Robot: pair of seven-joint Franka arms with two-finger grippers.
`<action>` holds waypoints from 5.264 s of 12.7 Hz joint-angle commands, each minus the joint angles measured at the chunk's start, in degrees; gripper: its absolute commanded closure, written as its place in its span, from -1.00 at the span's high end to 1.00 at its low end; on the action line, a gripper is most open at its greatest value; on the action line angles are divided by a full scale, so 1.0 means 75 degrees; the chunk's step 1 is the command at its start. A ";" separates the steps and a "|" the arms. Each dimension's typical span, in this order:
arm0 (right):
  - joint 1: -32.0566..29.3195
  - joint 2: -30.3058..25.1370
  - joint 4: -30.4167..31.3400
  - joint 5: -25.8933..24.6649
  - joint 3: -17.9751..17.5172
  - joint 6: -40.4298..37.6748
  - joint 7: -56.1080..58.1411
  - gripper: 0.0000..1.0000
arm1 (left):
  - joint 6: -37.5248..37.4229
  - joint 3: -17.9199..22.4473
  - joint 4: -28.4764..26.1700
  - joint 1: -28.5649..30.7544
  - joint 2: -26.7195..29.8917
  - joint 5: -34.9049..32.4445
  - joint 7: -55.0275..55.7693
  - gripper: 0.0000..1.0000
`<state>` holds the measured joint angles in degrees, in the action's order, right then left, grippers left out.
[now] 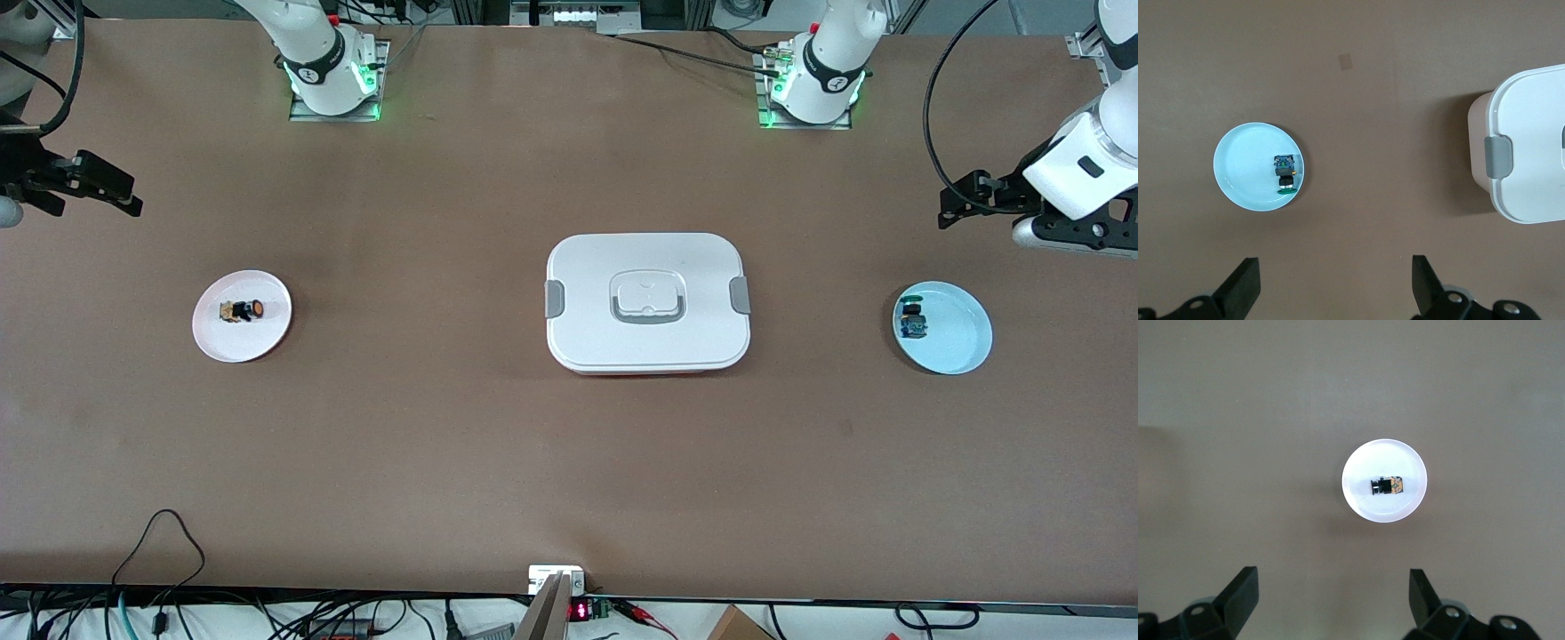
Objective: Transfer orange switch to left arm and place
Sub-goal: 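Move the right gripper toward the orange switch on the white dish, then lower the right gripper around the orange switch, then close the right gripper on the orange switch and lift it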
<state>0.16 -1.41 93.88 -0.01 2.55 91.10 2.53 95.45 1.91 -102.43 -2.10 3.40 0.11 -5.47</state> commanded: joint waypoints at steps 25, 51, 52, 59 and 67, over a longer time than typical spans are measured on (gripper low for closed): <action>0.0014 0.1604 -0.0212 -0.0351 0.0023 0.0592 0.0026 1.00 | -0.0058 -0.0032 -0.0054 0.0022 0.0121 0.0079 0.0085 1.00; -0.1041 0.3246 0.3702 0.0316 0.0035 0.5924 0.1971 1.00 | -0.0058 -0.0032 -0.0054 0.0022 0.0121 0.0091 0.0085 1.00; -0.1029 0.3316 0.3702 0.0306 0.0035 0.6098 0.1994 1.00 | -0.0058 -0.0021 -0.0066 0.0022 0.0121 0.0091 0.0085 1.00; -0.0947 0.3632 0.3748 0.0165 0.0047 0.6639 0.2018 1.00 | -0.0058 -0.0032 -0.0054 0.0022 0.0121 0.0091 0.0085 1.00; -0.1017 0.3598 0.4005 0.0083 0.0035 0.6744 0.2112 -0.08 | -0.0070 -0.0032 -0.0054 0.0022 0.0121 0.0091 0.0085 1.00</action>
<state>-7.14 26.67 122.02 1.08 2.98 140.72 17.46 95.44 1.90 -102.43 -2.10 3.40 0.11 -5.47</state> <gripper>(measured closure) 0.225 0.000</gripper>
